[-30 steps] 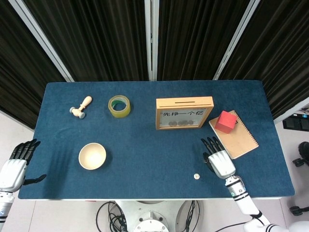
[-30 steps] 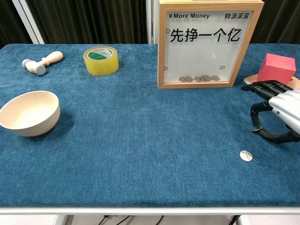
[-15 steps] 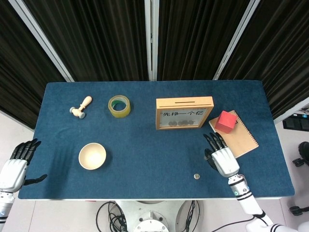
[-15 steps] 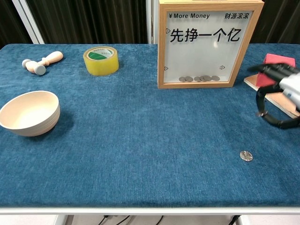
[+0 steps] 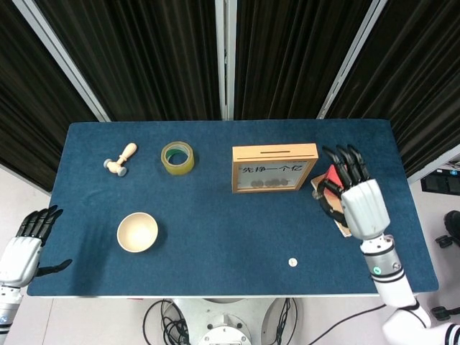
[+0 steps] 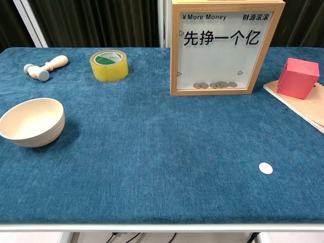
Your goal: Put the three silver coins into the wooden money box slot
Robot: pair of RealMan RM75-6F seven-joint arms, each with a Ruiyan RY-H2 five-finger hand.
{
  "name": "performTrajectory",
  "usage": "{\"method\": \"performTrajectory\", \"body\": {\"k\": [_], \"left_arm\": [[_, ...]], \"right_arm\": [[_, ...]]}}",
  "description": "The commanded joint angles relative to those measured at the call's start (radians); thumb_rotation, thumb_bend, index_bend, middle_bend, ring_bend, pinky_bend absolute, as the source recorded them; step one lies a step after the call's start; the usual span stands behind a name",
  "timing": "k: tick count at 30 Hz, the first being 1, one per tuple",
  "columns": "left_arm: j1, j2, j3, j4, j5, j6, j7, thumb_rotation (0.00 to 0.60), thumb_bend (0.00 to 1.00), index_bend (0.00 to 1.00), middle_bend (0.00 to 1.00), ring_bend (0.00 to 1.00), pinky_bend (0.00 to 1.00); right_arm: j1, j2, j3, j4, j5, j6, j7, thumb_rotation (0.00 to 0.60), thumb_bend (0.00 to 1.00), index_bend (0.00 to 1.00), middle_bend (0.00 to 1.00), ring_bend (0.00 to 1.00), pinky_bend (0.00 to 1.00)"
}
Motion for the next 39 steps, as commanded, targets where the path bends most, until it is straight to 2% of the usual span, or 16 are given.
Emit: {"method": "performTrajectory", "body": {"k": [1,5,9,13,19,25,39], "left_arm": [[0.000,0.003,0.001,-0.004,0.003,0.002,0.002,0.600,0.00,0.01,0.00,0.00,0.00],[0.003,0.004,0.002,-0.011,0.006,0.009,0.002,0.600,0.00,0.01,0.00,0.00,0.00],[0.007,0.003,0.004,-0.008,0.003,0.011,0.001,0.600,0.00,0.01,0.00,0.00,0.00],[0.009,0.003,0.004,-0.003,0.002,0.013,0.002,0.600,0.00,0.01,0.00,0.00,0.00],[0.009,0.009,0.001,-0.003,0.002,0.016,0.004,0.600,0.00,0.01,0.00,0.00,0.00],[0.010,0.008,-0.004,-0.002,-0.002,0.020,0.022,0.600,0.00,0.01,0.00,0.00,0.00],[0.006,0.013,-0.007,-0.011,-0.008,0.011,0.044,0.600,0.00,0.01,0.00,0.00,0.00]], "right_arm": [[0.116,0.068,0.130,-0.108,0.186,-0.143,-0.122,0.600,0.41,0.76,0.09,0.00,0.00],[0.246,0.065,0.217,-0.106,0.418,-0.277,-0.265,0.600,0.40,0.77,0.08,0.00,0.00],[0.362,0.047,0.253,-0.082,0.639,-0.347,-0.428,0.600,0.41,0.78,0.08,0.00,0.00],[0.487,0.077,0.253,-0.082,0.970,-0.421,-0.598,0.600,0.42,0.80,0.08,0.00,0.00],[0.633,0.105,0.216,-0.086,1.272,-0.423,-0.744,0.600,0.43,0.82,0.08,0.00,0.00],[0.719,0.119,0.188,-0.089,1.444,-0.429,-0.768,0.600,0.43,0.82,0.08,0.00,0.00],[0.818,0.073,0.126,0.002,1.589,-0.410,-0.737,0.600,0.43,0.82,0.09,0.00,0.00]]}}
